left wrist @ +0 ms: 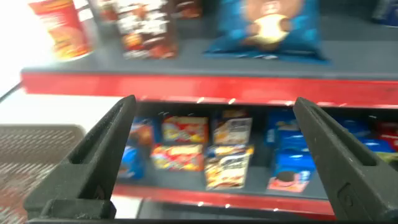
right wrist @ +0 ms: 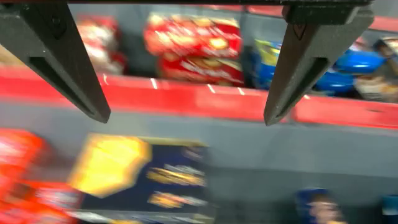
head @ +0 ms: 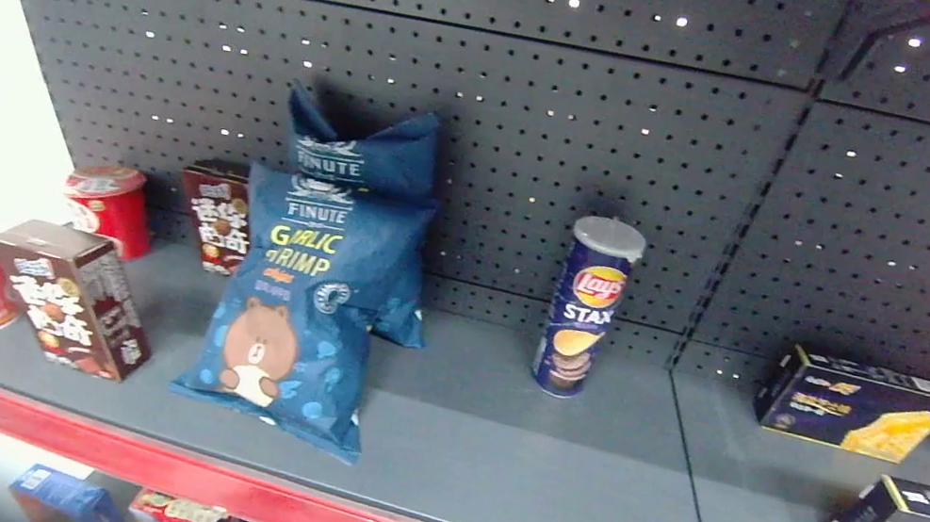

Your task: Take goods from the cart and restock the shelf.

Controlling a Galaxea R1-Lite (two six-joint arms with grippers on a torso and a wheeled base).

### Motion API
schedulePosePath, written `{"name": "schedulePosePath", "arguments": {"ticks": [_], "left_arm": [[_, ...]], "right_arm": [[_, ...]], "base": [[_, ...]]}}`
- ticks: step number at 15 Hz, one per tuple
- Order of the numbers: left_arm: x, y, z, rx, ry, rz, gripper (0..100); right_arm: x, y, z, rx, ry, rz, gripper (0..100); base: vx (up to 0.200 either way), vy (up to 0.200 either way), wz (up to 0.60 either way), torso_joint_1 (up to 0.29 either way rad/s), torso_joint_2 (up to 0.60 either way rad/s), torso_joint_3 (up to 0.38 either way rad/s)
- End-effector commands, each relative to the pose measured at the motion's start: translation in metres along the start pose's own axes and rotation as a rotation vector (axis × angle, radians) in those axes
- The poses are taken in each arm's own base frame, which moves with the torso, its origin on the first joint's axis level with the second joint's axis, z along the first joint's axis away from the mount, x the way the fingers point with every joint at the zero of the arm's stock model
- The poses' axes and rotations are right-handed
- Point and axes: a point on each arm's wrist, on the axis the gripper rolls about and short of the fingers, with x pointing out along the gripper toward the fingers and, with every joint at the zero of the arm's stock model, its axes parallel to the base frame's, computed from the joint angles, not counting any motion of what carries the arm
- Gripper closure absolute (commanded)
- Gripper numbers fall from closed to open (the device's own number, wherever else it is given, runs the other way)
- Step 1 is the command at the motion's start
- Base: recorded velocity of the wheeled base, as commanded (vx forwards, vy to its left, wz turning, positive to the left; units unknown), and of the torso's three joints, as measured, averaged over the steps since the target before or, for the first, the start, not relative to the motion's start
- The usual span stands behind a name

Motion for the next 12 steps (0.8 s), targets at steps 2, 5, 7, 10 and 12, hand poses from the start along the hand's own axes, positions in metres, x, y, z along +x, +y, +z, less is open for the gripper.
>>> {"name": "schedulePosePath", "arguments": {"ticks": [2, 5, 7, 10, 12], "left_arm": [[0.0002, 0.0000, 0.0000, 0.000, 0.001, 0.000, 0], [0.0002, 0.0000, -0.0002, 0.000, 0.003, 0.000, 0], [0.0002, 0.0000, 0.0000, 0.000, 0.001, 0.000, 0], [0.0002, 0.0000, -0.0002, 0.000, 0.003, 0.000, 0], [0.0002, 0.0000, 0.0000, 0.000, 0.001, 0.000, 0]], "right_arm": [[0.0001, 0.0000, 0.0001, 0.000, 0.001, 0.001, 0], [0.0001, 0.0000, 0.0001, 0.000, 0.001, 0.001, 0], [0.0001, 0.0000, 0.0001, 0.000, 0.001, 0.001, 0], [0.0001, 0.0000, 0.0001, 0.000, 0.001, 0.001, 0], [0.0001, 0.0000, 0.0001, 0.000, 0.001, 0.001, 0]], "base": [[0.000, 0.000, 0.60, 0.002, 0.00, -0.002], [0.000, 0.000, 0.60, 0.004, 0.00, 0.002], [0.000, 0.000, 0.60, 0.002, 0.00, 0.005], [0.000, 0.000, 0.60, 0.005, 0.00, 0.001], [0.000, 0.000, 0.60, 0.000, 0.00, 0.000]]}}
